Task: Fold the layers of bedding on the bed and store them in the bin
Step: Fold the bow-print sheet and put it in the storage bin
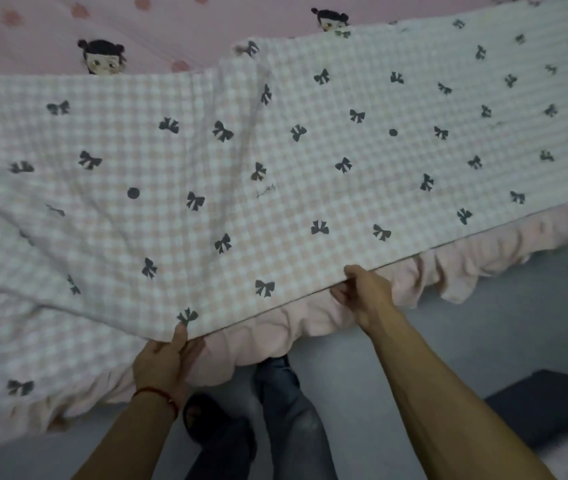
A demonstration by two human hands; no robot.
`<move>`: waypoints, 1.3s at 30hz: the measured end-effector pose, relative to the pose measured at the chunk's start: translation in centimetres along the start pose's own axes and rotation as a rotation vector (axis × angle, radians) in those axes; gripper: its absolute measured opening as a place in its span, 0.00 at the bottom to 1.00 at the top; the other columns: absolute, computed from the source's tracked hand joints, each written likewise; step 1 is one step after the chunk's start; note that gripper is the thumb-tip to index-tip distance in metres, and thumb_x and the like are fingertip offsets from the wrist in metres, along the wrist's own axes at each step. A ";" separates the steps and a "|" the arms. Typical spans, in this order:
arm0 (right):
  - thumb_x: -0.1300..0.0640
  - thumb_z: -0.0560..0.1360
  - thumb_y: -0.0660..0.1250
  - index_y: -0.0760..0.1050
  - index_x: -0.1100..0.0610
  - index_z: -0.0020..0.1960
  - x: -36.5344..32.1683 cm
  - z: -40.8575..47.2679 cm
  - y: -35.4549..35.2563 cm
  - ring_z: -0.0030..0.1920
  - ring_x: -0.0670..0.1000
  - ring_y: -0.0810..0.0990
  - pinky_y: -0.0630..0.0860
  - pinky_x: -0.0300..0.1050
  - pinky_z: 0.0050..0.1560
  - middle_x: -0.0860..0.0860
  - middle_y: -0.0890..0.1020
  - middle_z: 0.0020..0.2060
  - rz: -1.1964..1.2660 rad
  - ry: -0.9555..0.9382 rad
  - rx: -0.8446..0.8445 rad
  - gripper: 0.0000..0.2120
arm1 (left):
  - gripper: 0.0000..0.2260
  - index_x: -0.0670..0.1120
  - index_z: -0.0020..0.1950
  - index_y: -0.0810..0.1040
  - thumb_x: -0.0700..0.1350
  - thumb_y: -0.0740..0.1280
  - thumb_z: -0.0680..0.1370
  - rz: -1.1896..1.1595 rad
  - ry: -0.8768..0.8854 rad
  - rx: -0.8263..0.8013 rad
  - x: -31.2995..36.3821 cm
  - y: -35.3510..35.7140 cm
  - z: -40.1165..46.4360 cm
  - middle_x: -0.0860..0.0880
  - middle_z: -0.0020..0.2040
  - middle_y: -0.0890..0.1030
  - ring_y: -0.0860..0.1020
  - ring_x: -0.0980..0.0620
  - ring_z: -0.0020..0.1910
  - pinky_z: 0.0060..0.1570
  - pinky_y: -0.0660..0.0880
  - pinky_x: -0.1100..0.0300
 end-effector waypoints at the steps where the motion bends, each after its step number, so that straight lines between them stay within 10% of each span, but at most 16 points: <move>1: 0.61 0.77 0.70 0.78 0.65 0.55 -0.2 0.5 -0.2 0.35 0.52 0.83 0.85 0.51 0.42 0.56 0.84 0.38 0.017 -0.019 0.008 0.09 | 0.19 0.44 0.60 0.82 0.49 0.77 0.72 0.031 0.004 0.007 0.0 -0.2 0.8 0.45 0.58 0.85 0.84 0.46 0.53 0.56 0.80 0.45; 5: 0.54 0.80 0.70 0.76 0.65 0.61 -2.2 1.1 -0.5 0.53 0.56 0.84 0.83 0.52 0.56 0.55 0.84 0.54 -0.039 -0.227 0.178 0.16 | 0.12 0.40 0.64 0.80 0.38 0.69 0.80 -0.036 0.033 0.031 -0.2 -0.4 0.8 0.44 0.56 0.85 0.84 0.47 0.50 0.47 0.83 0.49; 10: 0.56 0.78 0.69 0.74 0.67 0.64 -0.3 1.2 0.0 0.47 0.57 0.83 0.82 0.49 0.48 0.61 0.84 0.56 -0.228 -0.207 0.282 0.20 | 0.15 0.39 0.64 0.80 0.40 0.71 0.78 -0.009 -0.064 0.045 0.1 -0.4 1.1 0.41 0.58 0.84 0.83 0.43 0.54 0.44 0.84 0.52; 15: 0.55 0.70 0.72 0.49 0.61 0.81 0.3 -2.9 5.4 0.72 0.65 0.63 0.67 0.60 0.69 0.63 0.58 0.76 -0.668 -0.738 0.543 0.48 | 0.13 0.40 0.56 0.81 0.43 0.76 0.75 0.056 0.000 0.198 5.0 -1.7 2.0 0.43 0.51 0.84 0.83 0.45 0.47 0.45 0.84 0.47; 22: 0.40 0.75 0.69 0.59 0.48 0.80 6.8 -9.8 20.1 0.81 0.69 0.47 0.43 0.79 0.73 0.60 0.53 0.82 -1.452 -1.153 -0.113 0.38 | 0.20 0.44 0.49 0.83 0.56 0.80 0.66 0.070 0.190 0.356 15.5 -8.0 6.9 0.46 0.49 0.87 0.85 0.46 0.48 0.53 0.82 0.50; 25: 0.35 0.77 0.66 0.39 0.41 0.82 9.6 -11.8 26.8 0.79 0.71 0.37 0.46 0.80 0.73 0.57 0.38 0.82 -1.440 -0.912 -0.481 0.46 | 0.23 0.43 0.56 0.79 0.53 0.77 0.67 0.069 0.215 0.477 19.0 -10.8 9.7 0.45 0.54 0.84 0.84 0.45 0.48 0.53 0.82 0.47; 28: 0.29 0.71 0.69 0.28 0.39 0.79 12.1 -11.2 31.0 0.72 0.78 0.27 0.39 0.85 0.67 0.62 0.27 0.77 -1.623 -0.720 -0.465 0.57 | 0.34 0.47 0.69 0.65 0.51 0.75 0.67 0.403 0.366 0.637 22.8 -13.7 12.3 0.44 0.64 0.73 0.78 0.43 0.58 0.59 0.78 0.44; 34: 0.30 0.68 0.73 0.31 0.42 0.80 13.6 -9.3 33.4 0.70 0.83 0.31 0.43 0.89 0.63 0.67 0.30 0.77 -1.826 -0.592 -0.315 0.61 | 0.48 0.53 0.83 0.49 0.59 0.75 0.72 1.352 0.367 0.212 29.4 -16.6 20.0 0.41 0.82 0.47 0.55 0.38 0.79 0.76 0.60 0.43; 39: 0.31 0.67 0.74 0.33 0.42 0.80 14.1 -8.9 34.6 0.69 0.84 0.30 0.45 0.90 0.62 0.67 0.31 0.77 -1.893 -0.518 -0.230 0.61 | 0.53 0.43 0.82 0.38 0.63 0.70 0.75 1.725 0.242 0.027 30.5 -15.4 22.6 0.33 0.81 0.48 0.56 0.32 0.78 0.75 0.61 0.42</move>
Point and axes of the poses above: each hand's wrist, its own z-axis towards the middle knuckle, its own y-axis out of the palm, x = y × z, the point moved 3 cm from there along z, towards the middle knuckle
